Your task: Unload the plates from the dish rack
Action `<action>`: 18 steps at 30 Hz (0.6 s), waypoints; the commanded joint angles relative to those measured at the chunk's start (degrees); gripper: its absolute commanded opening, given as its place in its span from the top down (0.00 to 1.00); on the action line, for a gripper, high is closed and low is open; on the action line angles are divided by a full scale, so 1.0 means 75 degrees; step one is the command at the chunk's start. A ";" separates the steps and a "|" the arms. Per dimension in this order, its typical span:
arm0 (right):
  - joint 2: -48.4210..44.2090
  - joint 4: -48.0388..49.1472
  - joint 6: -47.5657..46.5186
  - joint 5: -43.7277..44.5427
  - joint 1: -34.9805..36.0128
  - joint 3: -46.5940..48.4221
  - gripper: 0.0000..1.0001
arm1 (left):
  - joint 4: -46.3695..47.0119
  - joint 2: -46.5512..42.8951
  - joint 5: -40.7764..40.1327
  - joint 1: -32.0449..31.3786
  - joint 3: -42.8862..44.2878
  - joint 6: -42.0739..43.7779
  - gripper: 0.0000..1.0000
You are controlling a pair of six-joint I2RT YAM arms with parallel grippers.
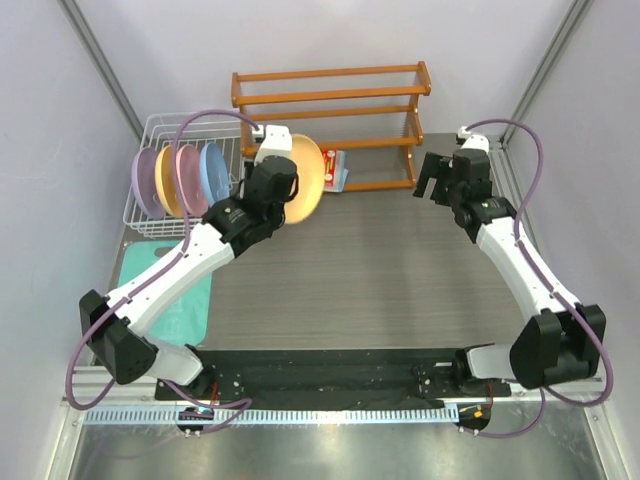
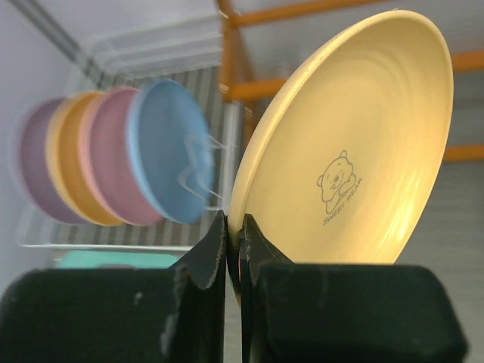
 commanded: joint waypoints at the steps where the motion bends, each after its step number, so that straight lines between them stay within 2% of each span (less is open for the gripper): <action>1: -0.0920 0.0385 0.0643 -0.1529 0.0090 -0.0707 0.00 | -0.0956 0.0210 0.2946 -0.0002 -0.0736 -0.2061 1.00; 7: -0.1988 0.1394 0.1359 -0.3018 0.0078 -0.2384 0.01 | -0.0066 0.0947 0.4976 -0.0002 -0.1159 -0.2776 1.00; 18: -0.2130 0.1429 0.1675 -0.4167 0.0102 -0.3347 0.14 | 0.0885 0.1371 0.6034 -0.0002 -0.1417 -0.3398 1.00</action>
